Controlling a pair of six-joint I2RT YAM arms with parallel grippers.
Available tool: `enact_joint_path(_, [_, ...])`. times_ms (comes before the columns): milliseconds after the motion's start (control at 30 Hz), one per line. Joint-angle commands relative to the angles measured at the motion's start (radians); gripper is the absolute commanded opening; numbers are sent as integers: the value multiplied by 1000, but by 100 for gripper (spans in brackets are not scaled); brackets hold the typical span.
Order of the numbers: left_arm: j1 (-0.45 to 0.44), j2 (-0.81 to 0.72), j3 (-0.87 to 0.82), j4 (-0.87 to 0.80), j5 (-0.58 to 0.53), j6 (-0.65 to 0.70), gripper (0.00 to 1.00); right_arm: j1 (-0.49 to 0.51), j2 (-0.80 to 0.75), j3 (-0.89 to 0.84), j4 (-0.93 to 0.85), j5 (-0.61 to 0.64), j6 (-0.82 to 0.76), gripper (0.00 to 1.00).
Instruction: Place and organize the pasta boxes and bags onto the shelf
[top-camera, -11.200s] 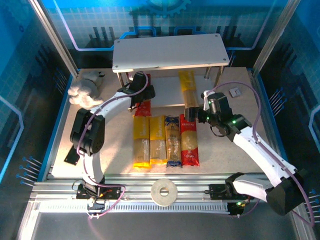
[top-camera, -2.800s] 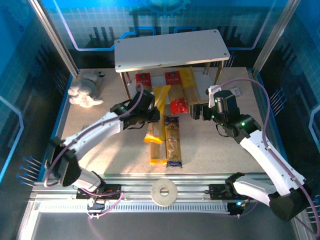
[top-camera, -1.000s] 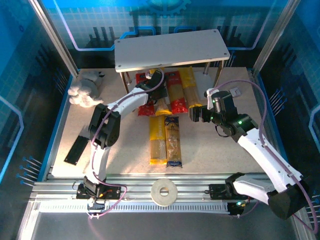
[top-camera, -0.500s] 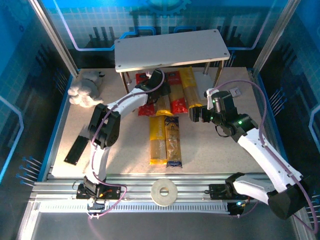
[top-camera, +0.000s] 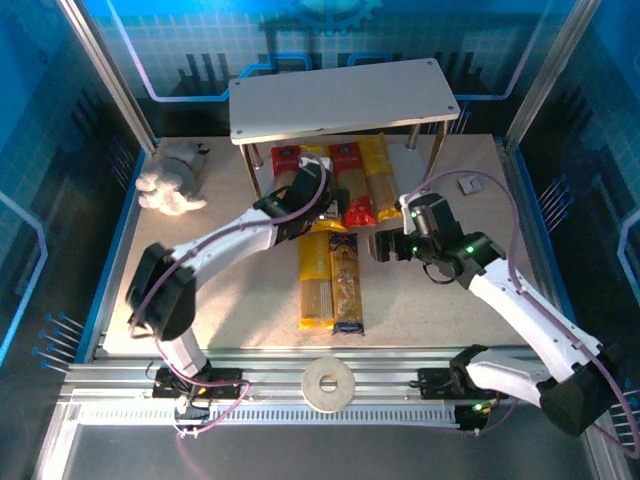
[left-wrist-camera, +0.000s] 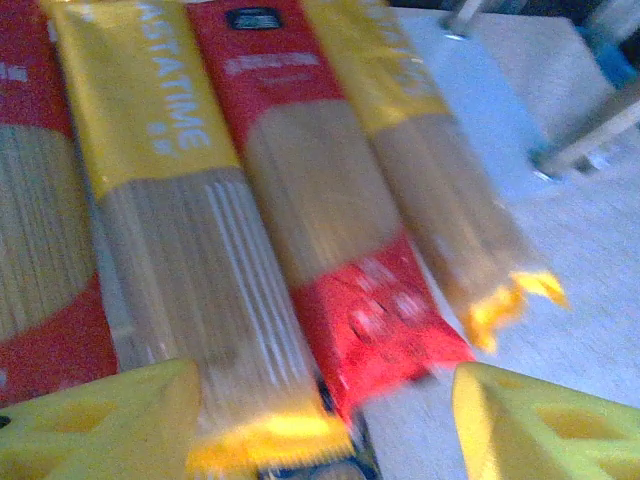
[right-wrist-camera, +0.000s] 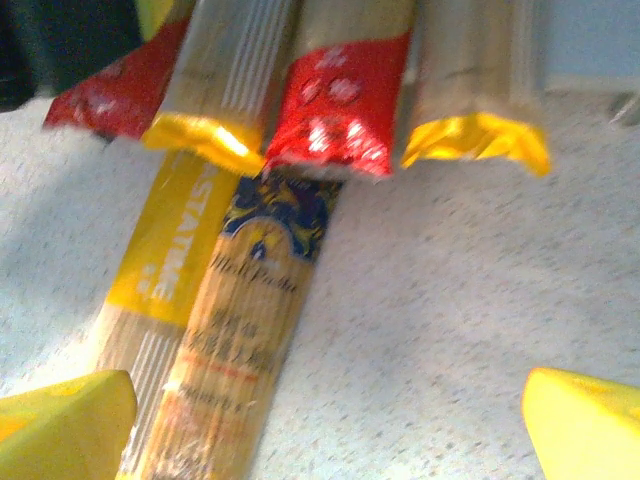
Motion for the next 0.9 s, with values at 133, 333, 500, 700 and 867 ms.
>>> enact_joint_path(133, [-45, -321, -228, -168, -39, -21, 75, 176, 41, -133, 18, -75, 239, 100])
enact_joint_path(333, [-37, -475, -331, -232, -24, -58, 79, 253, 164, -186, 91, -65, 306, 100])
enact_joint_path(500, [-20, -518, -356, -267, 22, -72, 80, 271, 273, -144, 128, -44, 303, 100])
enact_joint_path(700, [14, -591, -417, -259, 60, -83, 82, 278, 405, -74, 157, -61, 283, 100])
enact_joint_path(867, [42, -646, -450, -269, 68, -87, 82, 277, 500, -42, 169, -70, 273, 100])
